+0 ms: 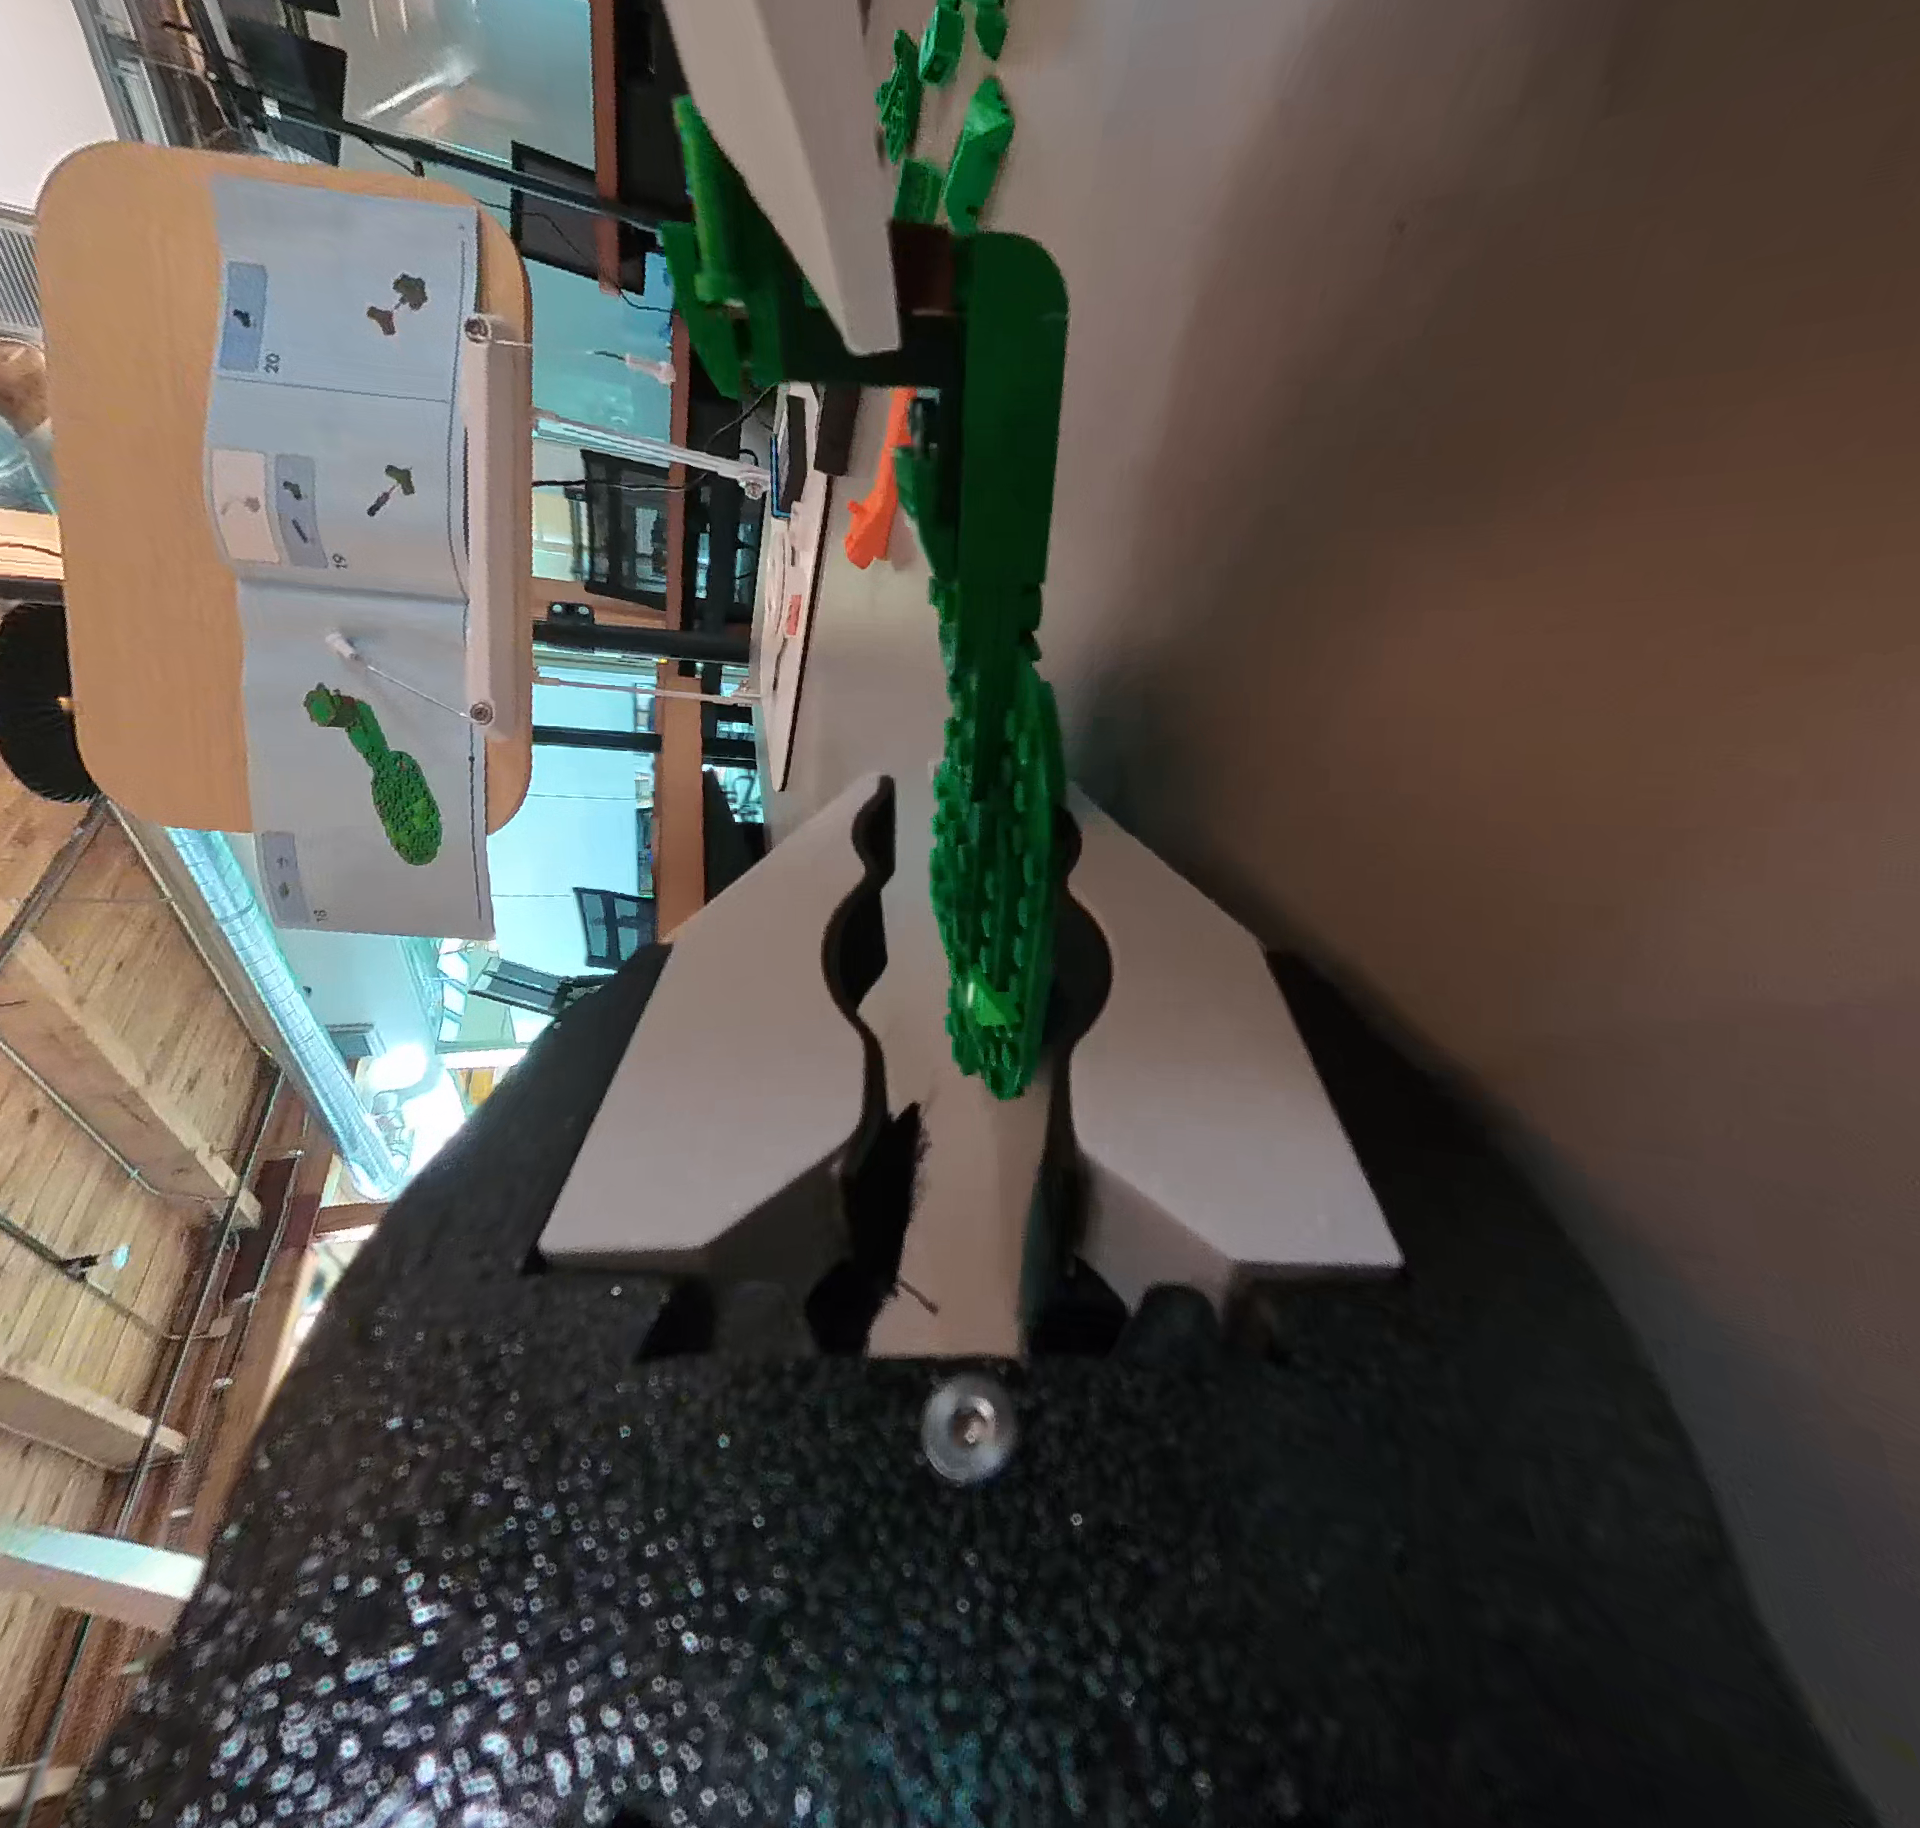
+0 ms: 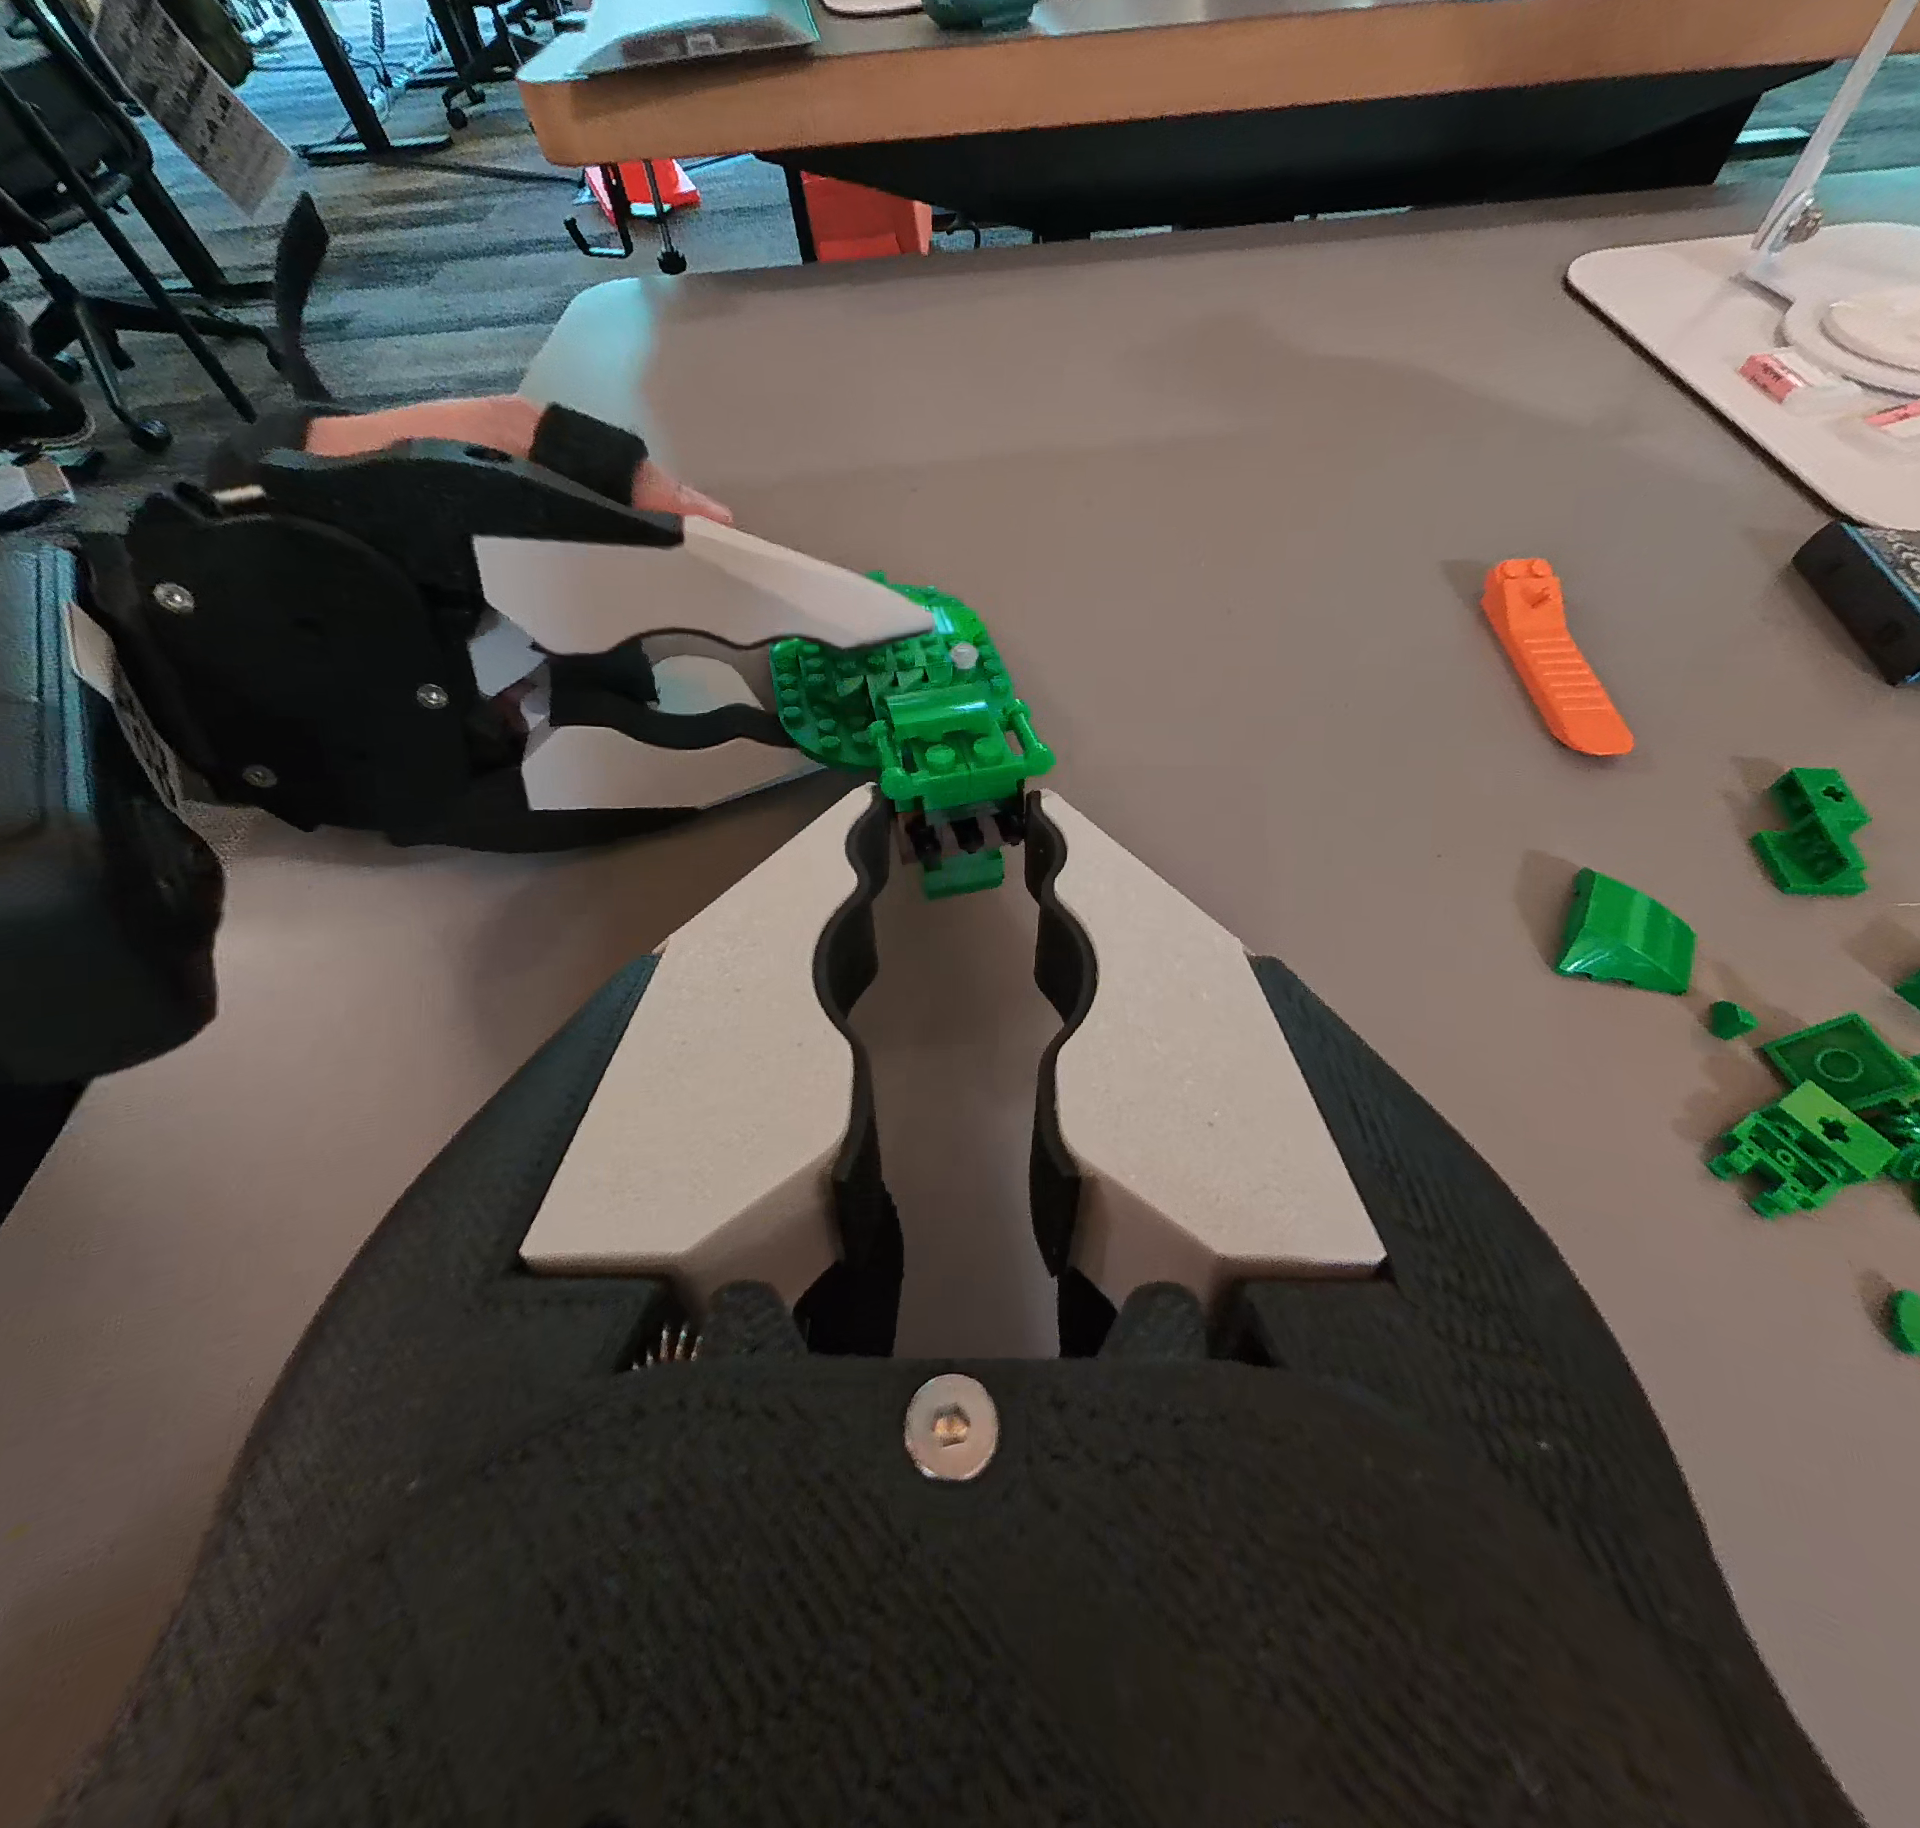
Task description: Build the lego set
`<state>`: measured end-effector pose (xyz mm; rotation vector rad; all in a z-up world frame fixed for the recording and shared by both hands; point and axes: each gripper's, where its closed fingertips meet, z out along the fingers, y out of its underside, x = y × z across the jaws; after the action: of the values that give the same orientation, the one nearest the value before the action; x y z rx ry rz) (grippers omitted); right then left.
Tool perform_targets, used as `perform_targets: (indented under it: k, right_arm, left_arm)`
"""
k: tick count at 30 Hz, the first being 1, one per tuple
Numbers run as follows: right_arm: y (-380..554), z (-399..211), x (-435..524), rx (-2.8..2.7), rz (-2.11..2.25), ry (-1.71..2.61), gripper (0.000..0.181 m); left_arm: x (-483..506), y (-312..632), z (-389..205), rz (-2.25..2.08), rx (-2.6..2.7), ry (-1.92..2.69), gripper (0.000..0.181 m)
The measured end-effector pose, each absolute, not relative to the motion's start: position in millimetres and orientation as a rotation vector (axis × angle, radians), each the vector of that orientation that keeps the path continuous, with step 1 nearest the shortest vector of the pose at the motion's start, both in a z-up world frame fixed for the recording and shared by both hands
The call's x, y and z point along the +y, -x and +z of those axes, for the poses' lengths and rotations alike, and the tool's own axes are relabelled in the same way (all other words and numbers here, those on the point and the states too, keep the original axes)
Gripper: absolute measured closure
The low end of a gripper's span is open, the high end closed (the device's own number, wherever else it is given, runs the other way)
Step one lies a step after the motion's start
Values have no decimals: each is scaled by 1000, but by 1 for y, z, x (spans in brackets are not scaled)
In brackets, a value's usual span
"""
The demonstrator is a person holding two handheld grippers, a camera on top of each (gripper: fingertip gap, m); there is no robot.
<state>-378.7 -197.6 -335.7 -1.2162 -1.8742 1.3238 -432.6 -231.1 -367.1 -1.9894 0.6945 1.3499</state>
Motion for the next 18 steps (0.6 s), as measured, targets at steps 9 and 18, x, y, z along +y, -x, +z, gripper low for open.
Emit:
perform_targets:
  k: [9, 18]
  right_arm:
    - [365, -288, -206, -1800, 1391, 1059, 158]
    - [346, -232, -218, -1702, 1354, 888, 158]
  left_arm:
    - [-234, 422, -321, 1478, 796, 1787, 172]
    - [-238, 411, -257, 1583, 890, 1597, 172]
